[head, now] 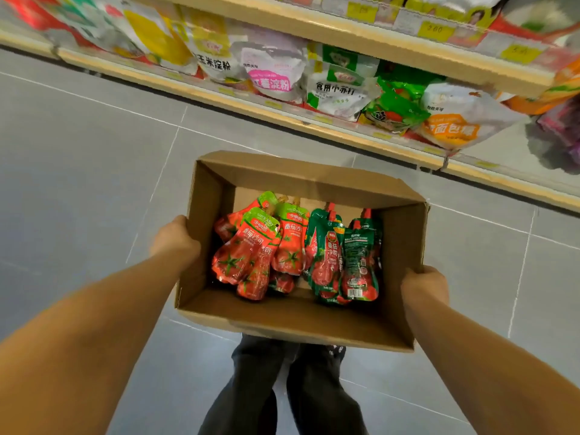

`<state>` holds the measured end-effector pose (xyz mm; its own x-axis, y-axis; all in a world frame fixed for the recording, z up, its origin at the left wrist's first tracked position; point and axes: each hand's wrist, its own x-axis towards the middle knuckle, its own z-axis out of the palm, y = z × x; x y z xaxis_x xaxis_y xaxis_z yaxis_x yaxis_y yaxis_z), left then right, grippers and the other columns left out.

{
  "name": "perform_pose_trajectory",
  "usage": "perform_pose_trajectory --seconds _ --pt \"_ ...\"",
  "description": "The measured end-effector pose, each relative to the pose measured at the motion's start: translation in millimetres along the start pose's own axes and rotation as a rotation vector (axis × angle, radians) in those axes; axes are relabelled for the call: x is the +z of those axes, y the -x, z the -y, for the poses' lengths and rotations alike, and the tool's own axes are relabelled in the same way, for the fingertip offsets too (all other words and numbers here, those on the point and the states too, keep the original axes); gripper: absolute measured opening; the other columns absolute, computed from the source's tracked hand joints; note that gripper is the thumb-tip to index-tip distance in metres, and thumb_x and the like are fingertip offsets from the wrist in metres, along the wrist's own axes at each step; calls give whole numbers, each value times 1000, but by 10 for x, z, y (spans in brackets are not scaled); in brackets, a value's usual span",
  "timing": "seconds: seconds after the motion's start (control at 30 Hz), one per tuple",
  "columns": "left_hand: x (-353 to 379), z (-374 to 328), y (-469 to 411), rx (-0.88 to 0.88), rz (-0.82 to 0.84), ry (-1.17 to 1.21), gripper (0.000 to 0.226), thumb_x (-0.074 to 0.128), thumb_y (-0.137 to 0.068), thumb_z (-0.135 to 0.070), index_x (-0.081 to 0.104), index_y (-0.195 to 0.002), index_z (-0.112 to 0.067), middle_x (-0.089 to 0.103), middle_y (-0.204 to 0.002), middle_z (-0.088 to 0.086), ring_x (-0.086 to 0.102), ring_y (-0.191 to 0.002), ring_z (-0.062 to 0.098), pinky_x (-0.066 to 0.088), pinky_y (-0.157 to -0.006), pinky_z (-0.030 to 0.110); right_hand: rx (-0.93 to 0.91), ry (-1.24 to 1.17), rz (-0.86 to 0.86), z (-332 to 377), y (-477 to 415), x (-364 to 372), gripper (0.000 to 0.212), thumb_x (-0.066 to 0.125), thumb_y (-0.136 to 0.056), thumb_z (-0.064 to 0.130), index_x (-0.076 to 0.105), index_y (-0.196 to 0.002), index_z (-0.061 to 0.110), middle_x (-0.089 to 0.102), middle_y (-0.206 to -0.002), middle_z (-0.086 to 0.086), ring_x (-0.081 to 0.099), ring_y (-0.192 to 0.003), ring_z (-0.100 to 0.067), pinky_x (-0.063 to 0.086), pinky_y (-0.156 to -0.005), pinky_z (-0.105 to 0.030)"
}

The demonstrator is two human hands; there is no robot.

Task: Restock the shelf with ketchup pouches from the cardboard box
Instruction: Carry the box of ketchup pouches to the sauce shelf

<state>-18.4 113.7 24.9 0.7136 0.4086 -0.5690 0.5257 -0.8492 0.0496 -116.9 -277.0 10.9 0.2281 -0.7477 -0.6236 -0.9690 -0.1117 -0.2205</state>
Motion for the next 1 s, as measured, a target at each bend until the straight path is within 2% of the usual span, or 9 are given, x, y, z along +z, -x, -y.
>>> perform_pose_trajectory --seconds 0.17,0.23,0.37,0.47,0.57,0.63,0.7,0.83,1.0 --pt "-443 676 136 -99 -16 72 34 55 -80 -5 50 -113 -13 60 -98 13 59 -88 32 51 -66 35 -173 74 12 476 566 63 28 44 -88 30 57 -111 23 59 -78 -1 59 -69 -25 55 -72 -42" --pt "-606 972 150 -137 -7 100 31 55 -80 -6 50 -110 -13 57 -93 11 57 -83 30 49 -64 34 -234 108 27 659 829 151 28 43 -87 31 57 -110 23 59 -78 -1 58 -67 -24 54 -67 -39" --pt "-978 1604 47 -176 -15 134 28 56 -79 -7 49 -105 -12 55 -88 11 54 -80 30 47 -64 34 -325 194 4 999 1430 463 25 43 -88 35 56 -105 24 62 -83 -4 60 -71 -29 56 -69 -44" --pt "-1258 1997 -85 -191 -23 158 24 56 -79 -8 49 -102 -12 56 -88 11 51 -76 27 46 -63 34 -351 220 2 1171 1822 688 21 42 -88 34 56 -101 24 59 -73 -3 58 -62 -26 48 -51 -29" --pt "-1622 2347 -283 -181 -22 171 25 56 -79 -9 50 -103 -13 58 -89 12 53 -77 29 49 -65 34 -352 228 14 1399 2234 929 17 43 -90 33 56 -100 25 60 -76 -4 60 -65 -27 56 -61 -38" --pt "-1898 2590 -444 -185 -23 183 30 56 -80 -10 50 -109 -13 60 -95 13 58 -86 33 53 -71 37 -367 234 40 1592 2487 1149 18 43 -91 34 55 -102 26 61 -80 -4 61 -70 -28 57 -70 -44" --pt "-2120 2790 -589 -194 -37 180 33 56 -82 -11 50 -114 -13 61 -103 14 60 -93 34 52 -74 38 -372 230 67 1766 2709 1341 21 43 -93 35 55 -108 26 62 -84 -3 62 -72 -27 57 -71 -43" --pt "-2480 3107 -947 -219 -61 177 35 56 -82 -10 50 -116 -12 61 -104 14 60 -93 33 53 -74 38 -370 190 99 2187 3073 1724 24 44 -94 35 55 -112 25 61 -86 -2 61 -72 -26 56 -67 -38" --pt "-2815 3427 -1526 -259 -60 228 35 54 -82 -7 50 -116 -11 59 -99 13 59 -90 32 53 -71 38 -336 222 136 2906 3411 2281 21 43 -94 34 55 -110 26 63 -92 -5 62 -80 -28 55 -80 -47"
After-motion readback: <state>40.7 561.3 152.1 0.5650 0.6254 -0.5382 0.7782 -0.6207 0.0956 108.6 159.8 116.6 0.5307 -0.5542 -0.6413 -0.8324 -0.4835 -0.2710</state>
